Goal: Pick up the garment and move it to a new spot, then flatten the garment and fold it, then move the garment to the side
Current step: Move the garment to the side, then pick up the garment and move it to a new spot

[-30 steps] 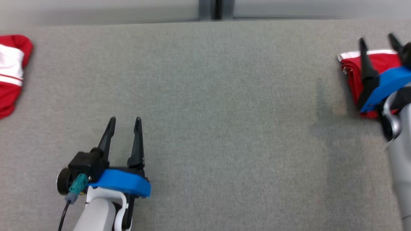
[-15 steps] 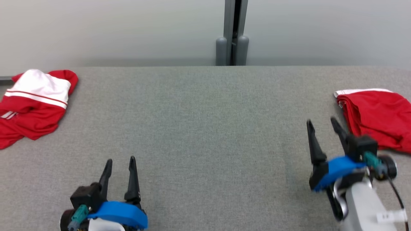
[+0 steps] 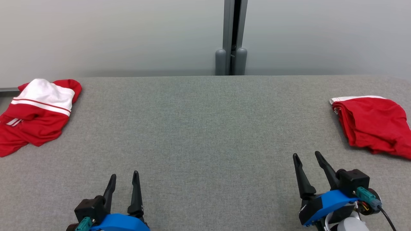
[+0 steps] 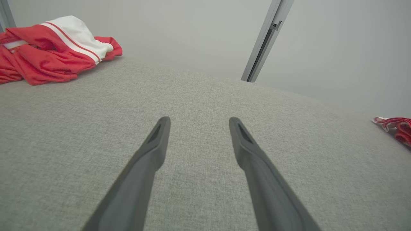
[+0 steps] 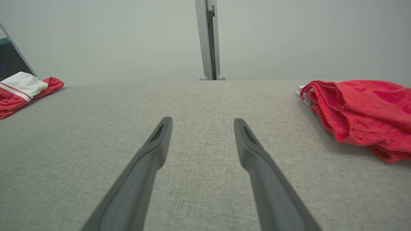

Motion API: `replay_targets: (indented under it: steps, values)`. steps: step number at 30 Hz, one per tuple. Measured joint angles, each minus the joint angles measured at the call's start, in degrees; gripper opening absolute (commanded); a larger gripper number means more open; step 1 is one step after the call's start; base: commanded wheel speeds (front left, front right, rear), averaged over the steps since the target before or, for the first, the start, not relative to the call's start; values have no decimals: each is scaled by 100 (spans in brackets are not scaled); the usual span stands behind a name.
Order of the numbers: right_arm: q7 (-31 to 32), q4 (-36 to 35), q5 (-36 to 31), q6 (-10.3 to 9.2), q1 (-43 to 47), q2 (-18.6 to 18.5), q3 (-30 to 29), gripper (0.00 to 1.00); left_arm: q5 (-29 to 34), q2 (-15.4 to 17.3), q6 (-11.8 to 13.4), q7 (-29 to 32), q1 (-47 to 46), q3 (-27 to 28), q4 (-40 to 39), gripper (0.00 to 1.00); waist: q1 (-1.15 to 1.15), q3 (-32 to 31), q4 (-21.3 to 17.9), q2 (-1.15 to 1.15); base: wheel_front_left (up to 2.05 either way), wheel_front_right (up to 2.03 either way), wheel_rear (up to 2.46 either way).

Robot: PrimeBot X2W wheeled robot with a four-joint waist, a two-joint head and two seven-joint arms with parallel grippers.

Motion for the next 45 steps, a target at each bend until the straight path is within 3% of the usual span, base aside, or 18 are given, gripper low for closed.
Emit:
replay_targets:
  steps: [23, 31, 39, 45]
  values:
    - [23, -71, 45, 0, 149, -1, -109, 100, 11, 10, 45, -1, -10, -104, -93, 100, 1, -106, 183, 0, 0, 0, 0]
    - [70, -103, -31, 0, 267, -2, -147, 100, 30, 18, 53, -1, -1, -187, -144, 100, 1, -439, 1035, 0, 0, 0, 0]
    - [85, -101, 204, 0, 317, 7, 147, 100, 54, 213, 153, 43, 111, -132, -364, 100, 0, -655, 2197, 0, 0, 0, 0]
    - [78, -38, 333, 0, 319, 9, 417, 100, -5, 335, 227, 78, 281, -15, -546, 100, 1, -578, 2784, 0, 0, 0, 0]
